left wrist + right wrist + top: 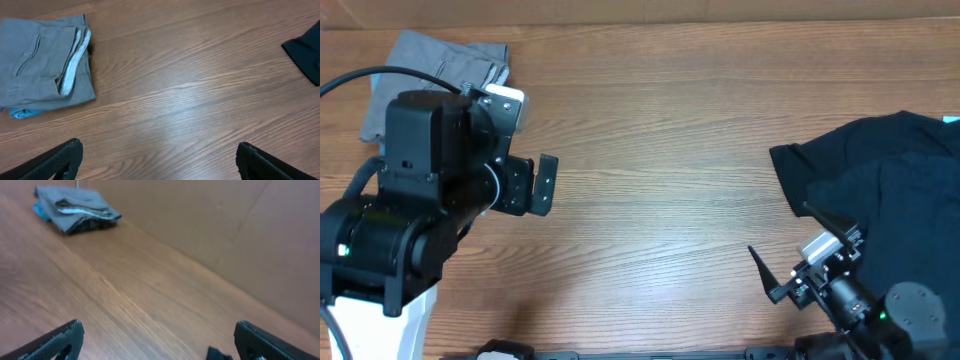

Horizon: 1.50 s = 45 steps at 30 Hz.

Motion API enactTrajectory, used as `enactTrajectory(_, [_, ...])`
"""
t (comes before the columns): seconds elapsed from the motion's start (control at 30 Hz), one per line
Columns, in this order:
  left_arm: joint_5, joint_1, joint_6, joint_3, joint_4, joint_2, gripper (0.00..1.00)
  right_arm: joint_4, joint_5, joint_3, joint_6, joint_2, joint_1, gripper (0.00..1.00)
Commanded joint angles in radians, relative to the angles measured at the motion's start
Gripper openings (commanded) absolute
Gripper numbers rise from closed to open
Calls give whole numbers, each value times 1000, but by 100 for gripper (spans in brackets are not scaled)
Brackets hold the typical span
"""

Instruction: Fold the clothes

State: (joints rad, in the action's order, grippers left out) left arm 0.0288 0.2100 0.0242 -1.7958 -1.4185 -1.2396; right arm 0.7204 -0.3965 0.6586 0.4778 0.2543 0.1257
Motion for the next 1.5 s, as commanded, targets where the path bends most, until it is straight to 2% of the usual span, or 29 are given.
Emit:
enactTrajectory(0.0, [-6, 9, -17, -8, 1, -20, 100, -77, -17, -131, -95, -89, -9, 100])
enactTrajectory(0.2, [-6, 9, -17, -8, 1, -51, 100, -280, -16, -354, -211, -255, -10, 100])
enactTrajectory(0.7, [-6, 9, -17, -8, 1, -147, 100, -671, -25, -651, -227, -251, -10, 100])
enactTrajectory(1.47, [-5, 13, -17, -8, 1, -200, 100, -670, -24, -651, -224, -251, -10, 100])
